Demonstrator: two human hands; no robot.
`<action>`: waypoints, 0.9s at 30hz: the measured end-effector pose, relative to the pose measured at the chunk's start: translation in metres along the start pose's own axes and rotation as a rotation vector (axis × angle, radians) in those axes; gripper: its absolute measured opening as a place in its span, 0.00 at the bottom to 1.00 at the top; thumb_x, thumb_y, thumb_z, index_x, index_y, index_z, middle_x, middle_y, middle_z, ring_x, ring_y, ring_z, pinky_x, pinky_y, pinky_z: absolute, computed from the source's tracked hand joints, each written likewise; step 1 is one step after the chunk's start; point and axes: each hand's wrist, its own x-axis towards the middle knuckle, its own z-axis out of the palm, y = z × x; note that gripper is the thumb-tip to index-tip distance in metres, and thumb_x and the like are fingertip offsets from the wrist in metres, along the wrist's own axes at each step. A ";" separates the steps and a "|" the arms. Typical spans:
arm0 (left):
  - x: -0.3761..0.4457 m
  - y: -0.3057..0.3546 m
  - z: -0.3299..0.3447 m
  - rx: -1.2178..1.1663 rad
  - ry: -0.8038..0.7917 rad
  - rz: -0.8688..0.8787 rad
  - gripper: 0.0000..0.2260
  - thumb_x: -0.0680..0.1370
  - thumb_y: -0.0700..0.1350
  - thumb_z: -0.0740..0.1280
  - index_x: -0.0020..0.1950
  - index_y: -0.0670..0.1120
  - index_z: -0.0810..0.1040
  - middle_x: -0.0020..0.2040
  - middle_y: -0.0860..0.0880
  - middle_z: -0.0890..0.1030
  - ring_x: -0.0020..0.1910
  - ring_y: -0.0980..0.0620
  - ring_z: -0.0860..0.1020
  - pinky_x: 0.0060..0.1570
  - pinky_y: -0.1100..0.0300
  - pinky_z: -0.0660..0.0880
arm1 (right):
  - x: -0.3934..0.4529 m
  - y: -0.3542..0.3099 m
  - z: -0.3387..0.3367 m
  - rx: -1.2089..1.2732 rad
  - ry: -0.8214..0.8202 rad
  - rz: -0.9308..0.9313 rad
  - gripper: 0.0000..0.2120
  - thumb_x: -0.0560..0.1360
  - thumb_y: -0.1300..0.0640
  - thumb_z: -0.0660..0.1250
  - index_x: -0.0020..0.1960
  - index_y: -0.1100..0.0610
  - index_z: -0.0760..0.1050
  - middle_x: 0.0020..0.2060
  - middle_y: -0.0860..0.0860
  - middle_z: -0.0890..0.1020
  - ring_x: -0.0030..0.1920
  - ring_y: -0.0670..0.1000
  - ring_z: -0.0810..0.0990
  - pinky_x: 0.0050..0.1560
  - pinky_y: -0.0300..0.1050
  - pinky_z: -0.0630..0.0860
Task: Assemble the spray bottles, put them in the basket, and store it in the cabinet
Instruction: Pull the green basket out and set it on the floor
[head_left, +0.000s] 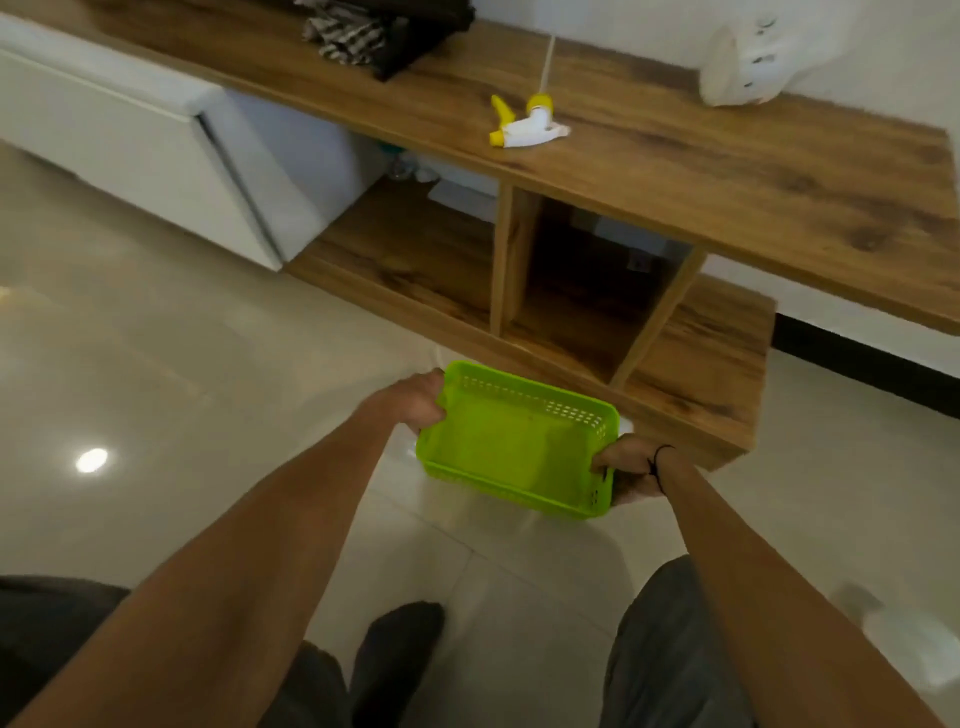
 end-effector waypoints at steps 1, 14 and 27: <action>-0.004 -0.016 -0.005 0.005 0.023 -0.017 0.24 0.79 0.37 0.68 0.74 0.40 0.70 0.69 0.37 0.79 0.64 0.38 0.82 0.59 0.47 0.82 | 0.004 -0.008 0.015 -0.033 -0.014 -0.013 0.22 0.84 0.68 0.63 0.77 0.68 0.67 0.73 0.69 0.74 0.69 0.69 0.79 0.68 0.68 0.77; -0.013 -0.133 -0.026 -0.057 0.435 -0.297 0.21 0.81 0.40 0.63 0.74 0.48 0.72 0.64 0.35 0.79 0.65 0.32 0.79 0.60 0.42 0.76 | 0.027 -0.048 0.182 -0.140 0.077 -0.196 0.22 0.78 0.67 0.68 0.71 0.67 0.73 0.65 0.66 0.80 0.62 0.66 0.84 0.59 0.62 0.84; 0.053 -0.169 -0.012 -0.136 0.319 -0.317 0.29 0.81 0.41 0.63 0.82 0.42 0.60 0.77 0.38 0.71 0.73 0.32 0.70 0.68 0.38 0.71 | 0.079 -0.051 0.251 0.094 0.151 -0.071 0.18 0.78 0.71 0.64 0.66 0.65 0.80 0.62 0.65 0.82 0.57 0.69 0.83 0.52 0.70 0.84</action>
